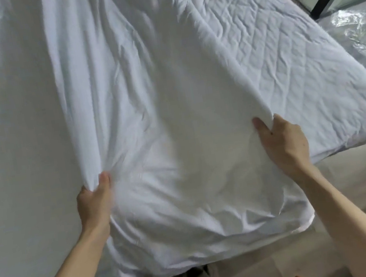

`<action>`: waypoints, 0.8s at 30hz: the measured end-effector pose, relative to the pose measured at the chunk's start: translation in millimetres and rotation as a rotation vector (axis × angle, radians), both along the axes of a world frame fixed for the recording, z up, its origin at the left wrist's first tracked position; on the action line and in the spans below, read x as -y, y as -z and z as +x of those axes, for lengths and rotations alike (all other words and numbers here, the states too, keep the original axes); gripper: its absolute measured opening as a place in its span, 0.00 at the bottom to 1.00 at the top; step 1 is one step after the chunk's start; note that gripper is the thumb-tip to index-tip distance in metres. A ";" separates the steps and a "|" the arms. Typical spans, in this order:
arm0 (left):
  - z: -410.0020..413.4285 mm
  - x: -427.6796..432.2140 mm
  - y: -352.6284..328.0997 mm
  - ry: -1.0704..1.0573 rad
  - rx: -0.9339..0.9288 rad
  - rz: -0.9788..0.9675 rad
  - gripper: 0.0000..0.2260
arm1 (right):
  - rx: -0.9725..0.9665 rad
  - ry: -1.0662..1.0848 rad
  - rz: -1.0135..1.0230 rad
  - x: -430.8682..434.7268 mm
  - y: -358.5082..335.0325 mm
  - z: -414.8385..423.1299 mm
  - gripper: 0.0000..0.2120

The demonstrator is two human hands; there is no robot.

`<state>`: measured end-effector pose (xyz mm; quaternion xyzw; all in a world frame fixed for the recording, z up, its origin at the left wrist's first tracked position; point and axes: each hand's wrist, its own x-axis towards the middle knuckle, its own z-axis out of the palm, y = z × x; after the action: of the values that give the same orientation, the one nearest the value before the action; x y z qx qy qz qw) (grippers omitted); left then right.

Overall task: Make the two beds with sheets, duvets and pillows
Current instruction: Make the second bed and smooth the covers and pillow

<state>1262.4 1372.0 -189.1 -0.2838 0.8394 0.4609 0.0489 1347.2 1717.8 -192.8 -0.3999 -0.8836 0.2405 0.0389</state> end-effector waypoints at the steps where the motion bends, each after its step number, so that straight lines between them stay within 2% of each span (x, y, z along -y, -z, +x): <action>1: 3.9 14.3 -10.4 -0.013 -0.024 -0.016 0.17 | -0.058 0.031 -0.054 2.2 -15.0 7.6 0.21; 2: 9.9 29.6 -15.0 -0.014 -0.029 -0.029 0.16 | -0.077 0.074 -0.112 4.5 -23.3 16.9 0.21; 4: 26.4 51.2 -7.3 0.057 0.034 -0.060 0.15 | 0.022 0.147 -0.191 8.8 -10.3 34.8 0.20; 6: 45.1 57.0 18.8 0.182 0.206 -0.139 0.16 | 0.202 0.188 -0.278 16.9 23.9 47.4 0.20; 8: 58.5 56.9 46.9 0.257 0.339 -0.179 0.15 | 0.299 0.217 -0.360 26.3 53.1 54.7 0.22; 12: 56.6 60.2 68.5 0.340 0.481 -0.178 0.11 | 0.336 0.198 -0.352 32.6 63.4 60.1 0.25; 14: 58.0 61.5 65.2 0.331 0.441 -0.135 0.09 | 0.314 0.142 -0.268 37.7 51.6 63.3 0.25; 16: 62.1 58.2 56.1 0.270 0.329 -0.111 0.12 | 0.220 0.119 -0.200 47.6 28.6 64.8 0.23; 18: 69.4 53.5 45.9 0.162 0.222 -0.111 0.18 | 0.083 0.118 -0.200 54.7 7.4 69.9 0.23; 20: 75.4 54.6 45.6 0.109 0.194 -0.113 0.20 | 0.000 0.144 -0.247 53.2 0.9 80.0 0.22; 22: 81.6 62.8 58.7 0.123 0.255 -0.139 0.21 | 0.059 0.218 -0.271 45.3 17.1 94.4 0.20; 24: 88.4 68.8 70.5 0.137 0.363 -0.177 0.21 | 0.222 0.310 -0.310 40.7 45.7 106.1 0.18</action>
<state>1350.8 1303.2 -259.5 -0.3076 0.8714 0.3222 0.2053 1453.4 1677.1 -238.5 -0.5559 -0.7630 0.3191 -0.0839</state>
